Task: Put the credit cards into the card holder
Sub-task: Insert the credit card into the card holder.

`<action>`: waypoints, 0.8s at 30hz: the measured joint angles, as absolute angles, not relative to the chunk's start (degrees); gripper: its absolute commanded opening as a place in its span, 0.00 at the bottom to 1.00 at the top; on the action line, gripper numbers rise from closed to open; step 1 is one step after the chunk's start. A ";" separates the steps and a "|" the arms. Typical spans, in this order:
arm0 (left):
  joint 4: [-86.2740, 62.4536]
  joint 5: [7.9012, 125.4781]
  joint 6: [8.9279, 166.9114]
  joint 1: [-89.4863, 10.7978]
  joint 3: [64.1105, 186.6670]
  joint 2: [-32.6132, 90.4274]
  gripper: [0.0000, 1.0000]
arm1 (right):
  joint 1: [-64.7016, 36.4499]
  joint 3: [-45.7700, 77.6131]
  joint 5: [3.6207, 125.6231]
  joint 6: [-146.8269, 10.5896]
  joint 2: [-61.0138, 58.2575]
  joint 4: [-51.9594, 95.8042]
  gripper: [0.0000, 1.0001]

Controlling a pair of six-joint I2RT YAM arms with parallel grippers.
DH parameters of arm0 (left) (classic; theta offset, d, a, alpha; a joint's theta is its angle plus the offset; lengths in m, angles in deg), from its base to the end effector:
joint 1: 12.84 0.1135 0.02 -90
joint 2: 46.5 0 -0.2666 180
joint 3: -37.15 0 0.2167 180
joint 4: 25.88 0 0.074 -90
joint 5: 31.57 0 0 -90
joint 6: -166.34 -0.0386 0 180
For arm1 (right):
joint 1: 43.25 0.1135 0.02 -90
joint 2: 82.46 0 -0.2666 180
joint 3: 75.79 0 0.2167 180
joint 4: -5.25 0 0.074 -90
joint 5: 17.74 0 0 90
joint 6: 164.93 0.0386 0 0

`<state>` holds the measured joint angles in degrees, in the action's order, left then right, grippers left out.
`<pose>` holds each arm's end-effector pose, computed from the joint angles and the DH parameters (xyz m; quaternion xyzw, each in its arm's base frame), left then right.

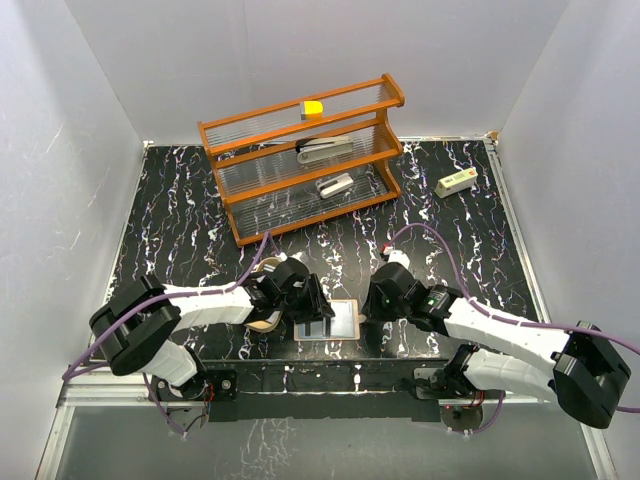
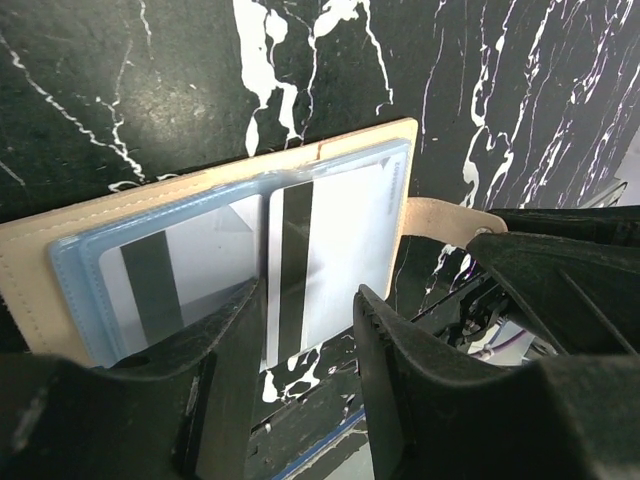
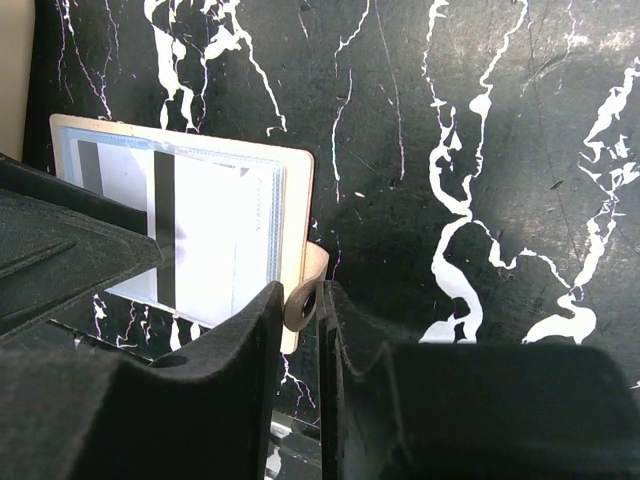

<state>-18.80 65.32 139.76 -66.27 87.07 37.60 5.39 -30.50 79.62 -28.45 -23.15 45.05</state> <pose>0.1490 -0.2086 0.1829 -0.0545 0.9080 -0.3796 0.1690 0.1097 0.1172 0.1996 0.0020 0.9488 0.1875 0.2541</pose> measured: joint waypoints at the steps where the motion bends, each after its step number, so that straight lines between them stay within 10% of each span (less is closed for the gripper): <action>1: -18.93 65.46 139.76 -66.32 87.20 37.86 0.39 | 5.39 -30.59 79.62 -28.45 -23.15 45.05 0.17; 24: -19.22 66.72 135.63 -68.11 91.00 41.40 0.49 | 5.39 -33.34 81.56 -28.06 -23.65 43.06 0.02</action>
<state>-19.22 66.72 135.63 -68.11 91.00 41.40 5.39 -33.34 81.56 -28.06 -23.65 43.06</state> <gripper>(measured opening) 0.450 0.047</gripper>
